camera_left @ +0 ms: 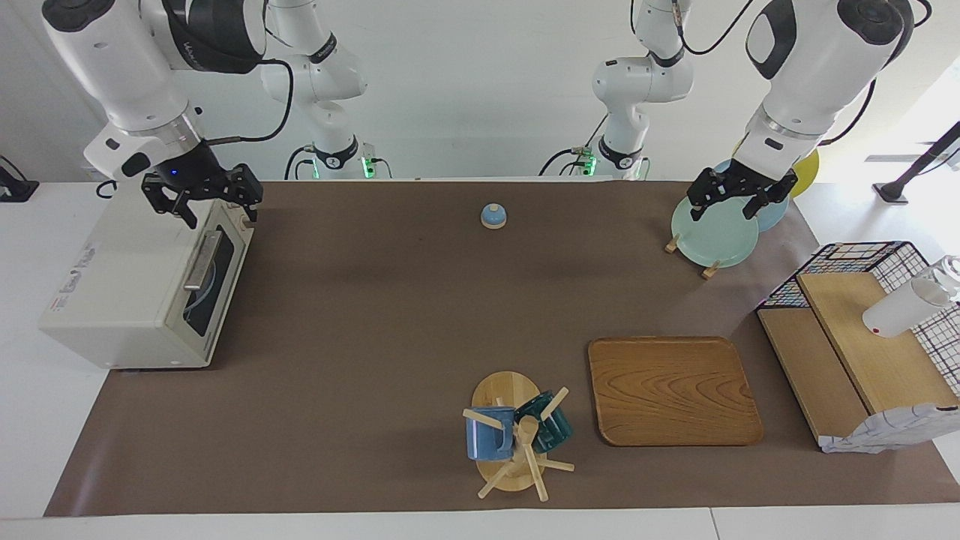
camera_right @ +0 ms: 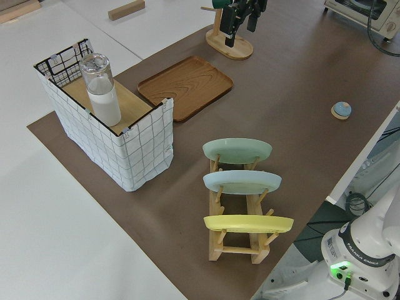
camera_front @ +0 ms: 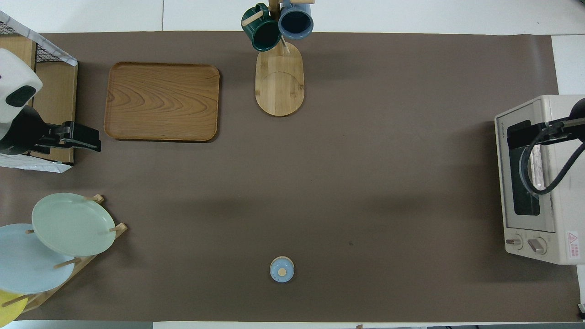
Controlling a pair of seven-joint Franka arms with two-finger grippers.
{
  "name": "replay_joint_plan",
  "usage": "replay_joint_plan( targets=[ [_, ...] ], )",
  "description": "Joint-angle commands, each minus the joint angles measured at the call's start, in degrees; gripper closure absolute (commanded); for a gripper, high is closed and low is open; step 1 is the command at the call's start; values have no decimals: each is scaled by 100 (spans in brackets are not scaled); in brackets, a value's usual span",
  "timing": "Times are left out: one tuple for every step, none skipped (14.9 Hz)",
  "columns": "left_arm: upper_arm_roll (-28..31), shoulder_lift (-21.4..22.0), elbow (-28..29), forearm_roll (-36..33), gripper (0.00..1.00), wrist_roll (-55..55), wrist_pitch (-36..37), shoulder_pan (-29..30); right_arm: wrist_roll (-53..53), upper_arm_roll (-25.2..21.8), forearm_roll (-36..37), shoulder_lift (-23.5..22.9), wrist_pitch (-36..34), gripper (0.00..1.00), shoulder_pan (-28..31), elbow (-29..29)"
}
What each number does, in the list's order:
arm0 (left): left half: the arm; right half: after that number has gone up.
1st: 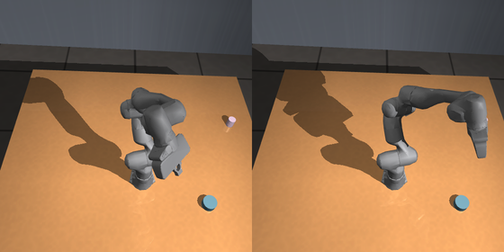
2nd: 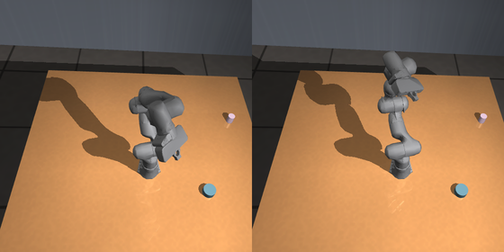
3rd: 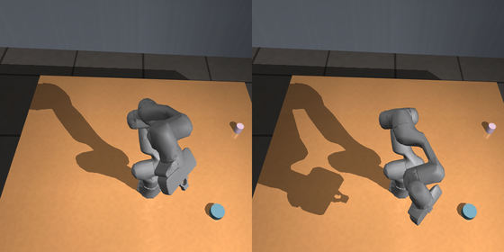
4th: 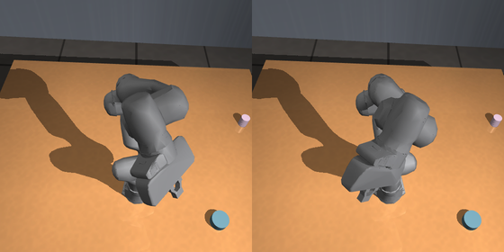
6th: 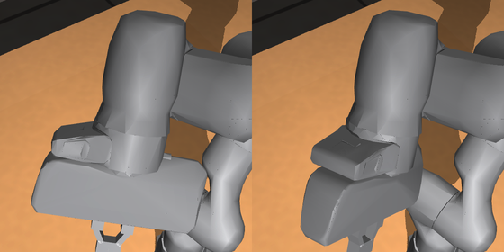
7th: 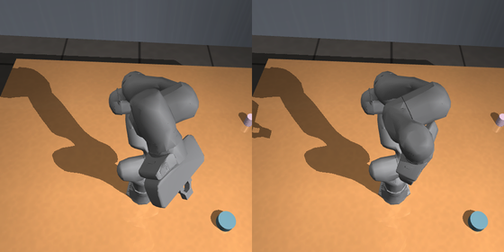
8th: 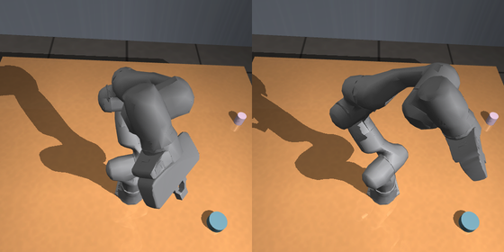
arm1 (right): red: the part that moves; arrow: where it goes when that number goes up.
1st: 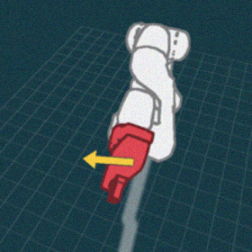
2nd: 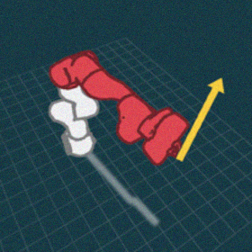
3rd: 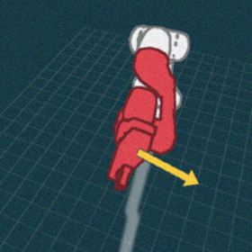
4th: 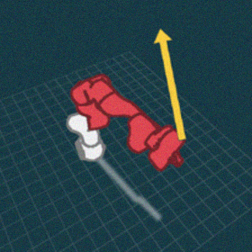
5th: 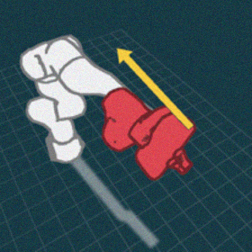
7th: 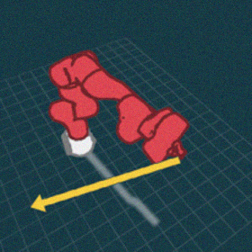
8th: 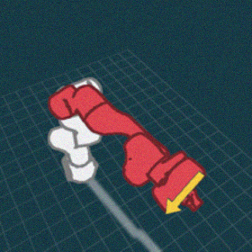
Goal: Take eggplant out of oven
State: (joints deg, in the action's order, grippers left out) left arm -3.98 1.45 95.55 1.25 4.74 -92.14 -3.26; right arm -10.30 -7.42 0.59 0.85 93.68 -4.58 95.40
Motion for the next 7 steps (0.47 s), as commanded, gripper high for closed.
replay_joint_plan(
  targets=[
    [-24, 57, -1, -72, 0, -17, 74, 45, 63, 48, -32, -6, 63, 0, 89, -30],
    [-24, 57, -1, -64, 0, -17, 82, 45, 81, 48, -24, 3, 46, 0, 81, -21],
    [-24, 57, -1, -72, 0, -17, 74, 45, 98, 48, -24, 12, 45, 0, 63, -21],
    [-24, 57, 8, -64, 0, -17, 82, 45, 116, 48, 37, 29, 45, 0, 54, -4],
    [-24, 57, -1, -72, 0, -17, 82, 45, 99, 48, 64, 30, 63, 0, 63, 5],
    [-24, 57, -1, -64, 0, -17, 82, 45, 81, 48, 55, 56, 63, 0, 89, 66],
    [-24, 57, -1, -64, 0, -17, 82, 45, 72, 48, 47, 117, 63, 0, 98, 171]
  ],
)
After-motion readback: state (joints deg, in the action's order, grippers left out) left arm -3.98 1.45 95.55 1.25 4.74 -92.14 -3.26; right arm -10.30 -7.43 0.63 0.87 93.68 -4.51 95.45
